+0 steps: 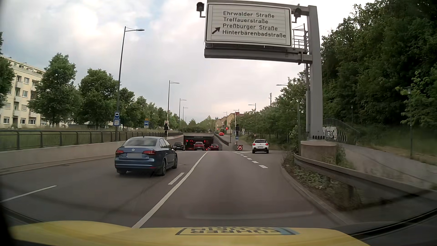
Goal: Follow the waypoints while adhering to traffic rules and regulations
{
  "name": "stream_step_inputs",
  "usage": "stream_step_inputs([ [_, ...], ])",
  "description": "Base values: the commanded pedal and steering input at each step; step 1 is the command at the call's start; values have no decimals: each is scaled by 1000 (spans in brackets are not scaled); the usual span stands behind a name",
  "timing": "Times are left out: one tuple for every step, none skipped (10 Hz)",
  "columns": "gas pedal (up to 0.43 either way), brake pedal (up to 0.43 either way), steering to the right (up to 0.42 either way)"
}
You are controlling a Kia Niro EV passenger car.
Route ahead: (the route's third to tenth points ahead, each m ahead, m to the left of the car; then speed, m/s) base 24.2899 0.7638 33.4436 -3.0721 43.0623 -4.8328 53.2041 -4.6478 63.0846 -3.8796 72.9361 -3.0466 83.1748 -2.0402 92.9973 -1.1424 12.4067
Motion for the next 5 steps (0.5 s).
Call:
stream_step_inputs([
  [39,0,-7],
  [39,0,-6],
  [39,0,-6],
  [39,0,-6],
  [39,0,-5],
])
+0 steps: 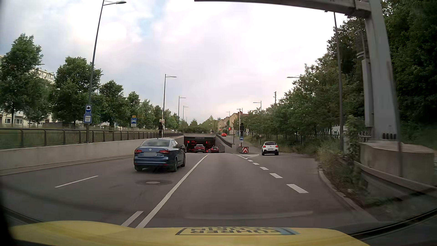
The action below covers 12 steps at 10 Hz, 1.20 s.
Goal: Follow the waypoints while adhering to traffic rules and regulations
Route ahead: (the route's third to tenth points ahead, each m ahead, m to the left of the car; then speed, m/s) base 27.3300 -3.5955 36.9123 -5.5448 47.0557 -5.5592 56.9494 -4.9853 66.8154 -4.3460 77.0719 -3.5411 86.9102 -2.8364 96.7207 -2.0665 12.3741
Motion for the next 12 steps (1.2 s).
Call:
stream_step_inputs([
  [39,0,-5],
  [39,0,-5],
  [39,0,-5],
  [39,0,-5],
  [39,0,-5],
  [39,0,-5],
  [39,0,-5],
  [39,0,-4],
  [39,0,-4],
  [39,0,-4],
  [39,0,-4],
  [39,0,-3],
])
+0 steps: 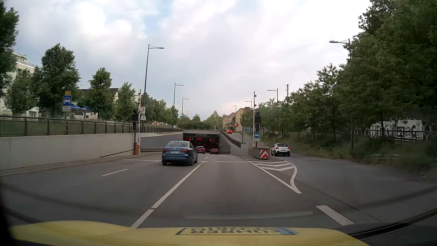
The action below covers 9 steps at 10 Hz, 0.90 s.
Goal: Follow the waypoints while adhering to traffic rules and regulations
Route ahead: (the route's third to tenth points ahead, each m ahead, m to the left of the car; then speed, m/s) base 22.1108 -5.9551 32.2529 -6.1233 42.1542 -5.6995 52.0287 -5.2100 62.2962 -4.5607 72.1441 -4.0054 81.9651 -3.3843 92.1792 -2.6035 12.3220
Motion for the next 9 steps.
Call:
stream_step_inputs([
  [39,0,-2],
  [39,0,-2],
  [39,0,-2],
  [39,0,-2],
  [39,0,-2],
  [39,0,-2],
  [47,0,-2],
  [47,0,-2],
  [47,0,-2],
])
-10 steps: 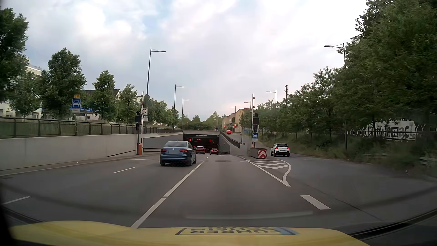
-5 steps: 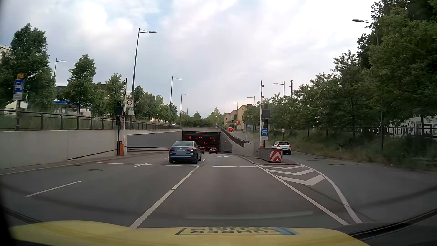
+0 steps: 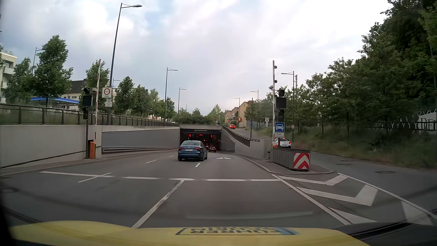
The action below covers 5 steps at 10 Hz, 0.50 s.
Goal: Follow the waypoints while adhering to traffic rules and regulations
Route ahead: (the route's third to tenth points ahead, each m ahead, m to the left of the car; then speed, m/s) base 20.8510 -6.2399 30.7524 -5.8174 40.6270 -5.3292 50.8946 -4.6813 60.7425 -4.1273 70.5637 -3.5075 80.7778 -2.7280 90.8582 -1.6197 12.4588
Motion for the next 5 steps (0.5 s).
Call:
stream_step_inputs([
  [47,0,-3],
  [47,0,-4],
  [47,0,-4],
  [59,0,-4],
  [59,0,-4],
])
